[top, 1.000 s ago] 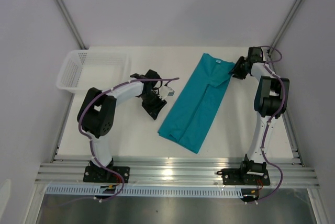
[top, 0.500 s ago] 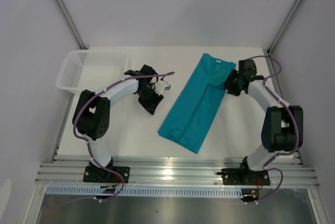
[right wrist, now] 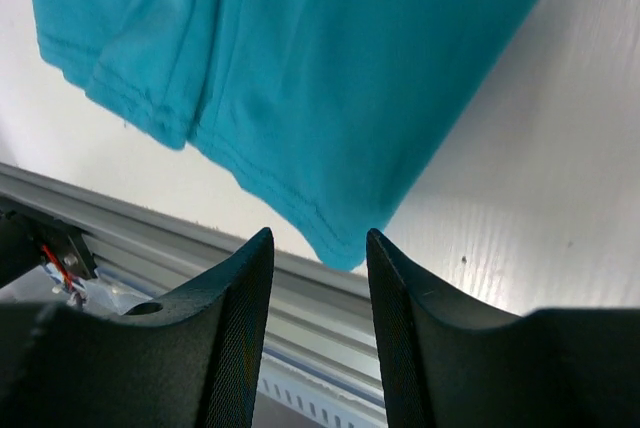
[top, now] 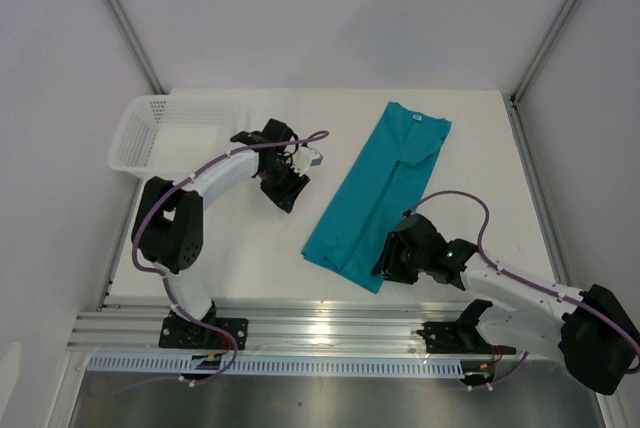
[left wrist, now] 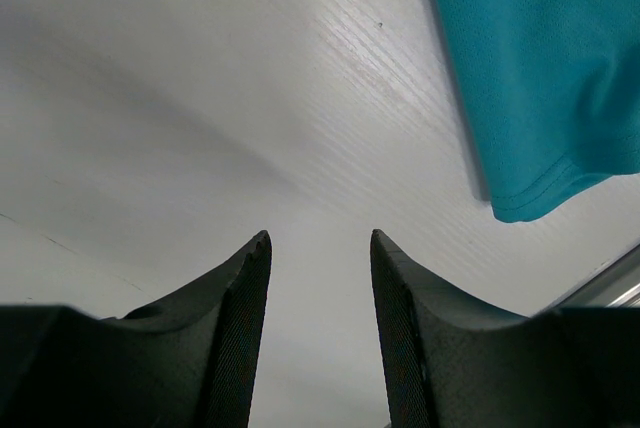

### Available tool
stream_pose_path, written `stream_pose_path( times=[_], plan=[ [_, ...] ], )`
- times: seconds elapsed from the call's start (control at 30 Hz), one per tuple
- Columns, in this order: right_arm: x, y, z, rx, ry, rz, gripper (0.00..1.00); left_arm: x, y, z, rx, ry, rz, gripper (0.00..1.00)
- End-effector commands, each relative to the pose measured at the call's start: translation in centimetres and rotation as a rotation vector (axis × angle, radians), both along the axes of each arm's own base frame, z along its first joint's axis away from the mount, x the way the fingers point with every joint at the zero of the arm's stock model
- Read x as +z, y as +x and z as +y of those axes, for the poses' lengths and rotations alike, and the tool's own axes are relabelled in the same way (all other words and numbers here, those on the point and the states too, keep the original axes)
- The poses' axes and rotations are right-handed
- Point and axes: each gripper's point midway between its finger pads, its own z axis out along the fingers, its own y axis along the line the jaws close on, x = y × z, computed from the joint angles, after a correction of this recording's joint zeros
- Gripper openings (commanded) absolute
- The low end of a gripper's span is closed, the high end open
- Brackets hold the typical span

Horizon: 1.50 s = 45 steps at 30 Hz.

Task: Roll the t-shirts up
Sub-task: Fold the tshirt

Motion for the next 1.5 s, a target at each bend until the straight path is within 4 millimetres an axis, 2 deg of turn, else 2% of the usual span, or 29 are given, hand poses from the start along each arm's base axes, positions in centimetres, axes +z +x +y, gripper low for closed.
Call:
stream_pose_path(
  times=[0.0,0.03,0.17,0.33,0.5,0.57,0.63,0.67,0.77,0.83,0.9,0.93,0.97,1.07,1.1,1.13,1.23,1.43,1.47],
  plan=[
    [-0.3,-0.4,-0.1,-0.121,0.021,-0.011,0.45,2.8,1.1,-0.1,0.029,-0.035,-0.089,0.48],
    [-1.0,-1.0,-0.3,-0.121,0.017,0.000,0.45,2.9,1.0,-0.2,0.028,-0.040,-0.089,0.48],
    [-1.6,-0.5,-0.3,-0.141,0.004,-0.028,0.45,3.3,1.1,0.0,0.032,-0.037,-0.109,0.48],
    [-2.3,-0.7,-1.6,-0.165,-0.066,-0.015,0.44,3.8,0.9,0.2,0.025,-0.043,-0.130,0.49],
    [-2.8,-0.3,-0.4,-0.172,-0.012,-0.008,0.42,3.7,0.9,0.4,0.024,-0.033,-0.138,0.49],
    [-3.6,-0.5,-0.2,-0.157,-0.033,0.025,0.41,3.7,0.9,0.5,0.024,-0.032,-0.139,0.48],
    [-4.2,-0.5,0.0,-0.146,-0.058,0.044,0.34,3.7,0.8,0.3,0.021,-0.038,-0.136,0.48],
    [-4.4,-0.6,-0.3,-0.148,-0.078,0.056,0.25,3.6,0.8,0.3,0.021,-0.037,-0.133,0.48],
    [-4.7,-0.6,-1.6,-0.178,-0.115,0.086,0.10,3.6,0.7,0.3,0.020,-0.039,-0.130,0.48],
    [-4.5,-0.3,-2.5,-0.214,-0.122,0.093,0.06,3.7,0.6,0.2,0.017,-0.046,-0.129,0.48],
    [-4.3,0.0,-4.9,-0.281,-0.170,0.113,0.00,3.6,0.6,0.2,0.017,-0.046,-0.124,0.48],
    [-4.1,-0.3,-6.0,-0.294,-0.203,0.133,0.00,3.7,0.6,0.2,0.016,-0.047,-0.125,0.49],
    [-3.6,0.7,-6.9,-0.316,-0.202,0.109,0.00,3.6,0.6,0.2,0.016,-0.046,-0.122,0.49],
    [-2.9,0.5,-8.4,-0.351,-0.245,0.138,0.00,3.6,0.6,0.1,0.015,-0.048,-0.119,0.49],
    [-2.9,0.5,-9.5,-0.370,-0.285,0.147,0.00,3.6,0.6,0.1,0.014,-0.047,-0.120,0.48],
    [-3.1,-0.4,-10.5,-0.373,-0.333,0.186,0.00,3.7,0.6,0.1,0.015,-0.049,-0.121,0.48],
    [-2.7,-0.9,-12.2,-0.393,-0.416,0.210,0.00,3.6,0.5,0.0,0.014,-0.054,-0.113,0.48],
    [-2.0,0.1,-13.0,-0.441,-0.387,0.200,0.00,4.0,-0.7,-1.6,-0.040,-0.108,-0.081,0.48],
    [-2.0,0.2,-12.9,-0.441,-0.378,0.199,0.05,4.2,-1.3,-2.5,-0.066,-0.128,-0.073,0.48]
  ],
)
